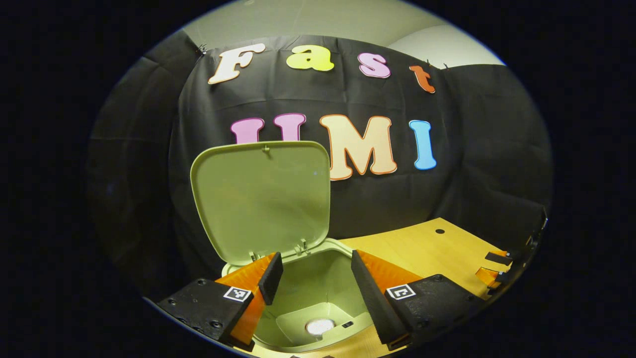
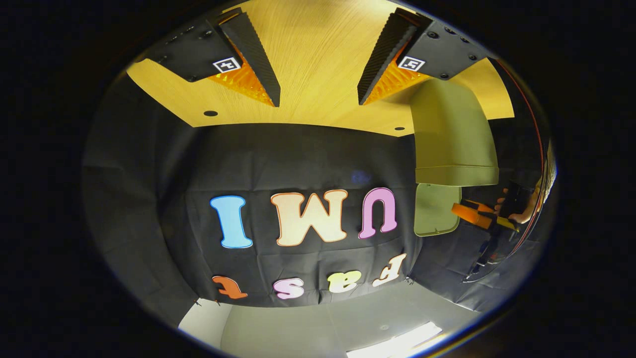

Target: Press the lid of the desktop garbage bin to open it, pick up the crumpled paper on the desktop and throw it into the bin, then pick up the pop can on the desktop and drop it into the bin, and finally close the garbage bin lid.

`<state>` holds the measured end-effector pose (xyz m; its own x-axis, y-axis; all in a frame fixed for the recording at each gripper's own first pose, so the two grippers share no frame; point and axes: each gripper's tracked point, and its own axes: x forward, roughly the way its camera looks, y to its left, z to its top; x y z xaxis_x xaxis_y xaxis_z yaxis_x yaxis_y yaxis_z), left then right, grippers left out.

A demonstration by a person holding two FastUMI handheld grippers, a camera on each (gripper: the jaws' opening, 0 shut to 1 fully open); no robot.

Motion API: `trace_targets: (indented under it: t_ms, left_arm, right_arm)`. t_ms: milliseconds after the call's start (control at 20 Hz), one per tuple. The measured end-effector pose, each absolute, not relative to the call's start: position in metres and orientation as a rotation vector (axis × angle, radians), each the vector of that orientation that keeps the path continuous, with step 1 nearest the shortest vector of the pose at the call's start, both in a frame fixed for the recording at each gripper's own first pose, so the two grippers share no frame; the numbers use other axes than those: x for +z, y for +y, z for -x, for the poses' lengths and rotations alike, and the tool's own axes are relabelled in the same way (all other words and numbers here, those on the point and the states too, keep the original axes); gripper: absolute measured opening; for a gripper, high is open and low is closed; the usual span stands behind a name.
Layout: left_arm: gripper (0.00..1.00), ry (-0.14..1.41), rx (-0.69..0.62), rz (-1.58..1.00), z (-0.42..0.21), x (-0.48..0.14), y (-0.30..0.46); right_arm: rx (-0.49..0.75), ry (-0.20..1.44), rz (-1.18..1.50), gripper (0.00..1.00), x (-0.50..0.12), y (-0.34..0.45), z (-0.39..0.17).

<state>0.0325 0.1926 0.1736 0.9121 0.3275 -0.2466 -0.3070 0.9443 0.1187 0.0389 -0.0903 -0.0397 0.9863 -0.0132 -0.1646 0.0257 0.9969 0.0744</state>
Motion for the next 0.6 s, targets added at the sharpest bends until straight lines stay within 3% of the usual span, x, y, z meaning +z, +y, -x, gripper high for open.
trace_targets:
  t_ms: [350, 600]
  left_arm:
    - [0.83, 0.166, 0.306, -0.074, -0.056, 0.243, 0.18]
    - [0.83, 0.091, 0.384, -0.1, -0.074, 0.293, 0.206]
  right_arm:
    - [-0.029, 0.149, -0.08, 0.98, -0.032, -0.092, -0.036]
    - [-0.032, 0.155, -0.091, 0.98, -0.034, -0.092, -0.034]
